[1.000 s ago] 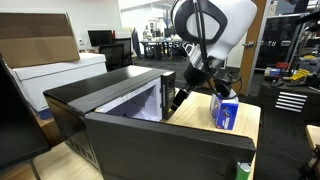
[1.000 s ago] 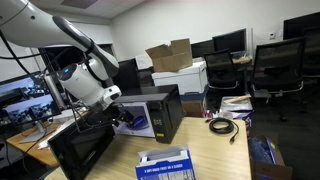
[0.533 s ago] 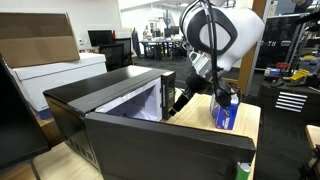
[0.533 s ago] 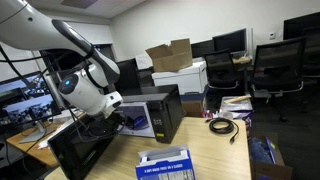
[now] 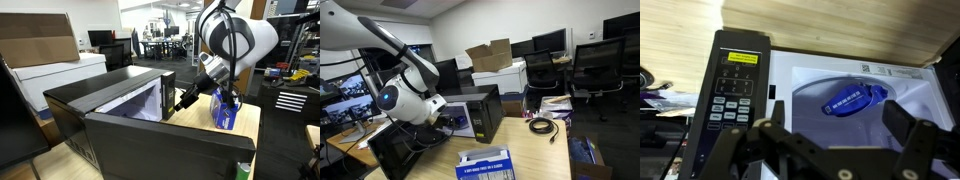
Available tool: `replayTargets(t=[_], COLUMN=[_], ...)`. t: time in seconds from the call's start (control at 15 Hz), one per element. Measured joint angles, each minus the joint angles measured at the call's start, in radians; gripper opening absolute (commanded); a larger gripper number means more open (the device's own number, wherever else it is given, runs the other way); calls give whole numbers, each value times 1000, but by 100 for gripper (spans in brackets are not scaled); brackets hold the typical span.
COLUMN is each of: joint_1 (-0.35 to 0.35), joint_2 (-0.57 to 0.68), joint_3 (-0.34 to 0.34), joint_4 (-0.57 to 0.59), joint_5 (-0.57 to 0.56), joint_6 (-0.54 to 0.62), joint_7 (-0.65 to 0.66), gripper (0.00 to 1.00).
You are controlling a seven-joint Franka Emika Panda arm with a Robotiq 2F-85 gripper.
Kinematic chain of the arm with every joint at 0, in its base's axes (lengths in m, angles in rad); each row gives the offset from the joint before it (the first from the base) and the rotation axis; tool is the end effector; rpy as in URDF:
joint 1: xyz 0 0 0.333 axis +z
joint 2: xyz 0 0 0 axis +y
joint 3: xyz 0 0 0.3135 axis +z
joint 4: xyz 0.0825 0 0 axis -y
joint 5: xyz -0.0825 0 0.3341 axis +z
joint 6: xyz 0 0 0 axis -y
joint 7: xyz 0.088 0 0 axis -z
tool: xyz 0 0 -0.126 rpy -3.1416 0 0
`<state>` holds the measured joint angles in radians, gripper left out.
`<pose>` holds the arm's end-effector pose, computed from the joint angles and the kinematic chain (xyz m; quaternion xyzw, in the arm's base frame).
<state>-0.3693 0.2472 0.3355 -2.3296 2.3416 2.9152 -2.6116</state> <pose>0.4470 -0.0532 0.2398 -0.9191 -0.1133 -0.3728 0.0576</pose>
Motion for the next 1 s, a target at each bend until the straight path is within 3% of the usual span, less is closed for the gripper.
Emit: replayTargets(t=[0.6, 1.0], joint_1=[242, 358], joint_2=[-58, -54], joint_3=[-245, -349], joint_4=[-39, -58], joint_5=[17, 127], joint_6=[-44, -71], joint_7=[9, 10], gripper=[100, 100])
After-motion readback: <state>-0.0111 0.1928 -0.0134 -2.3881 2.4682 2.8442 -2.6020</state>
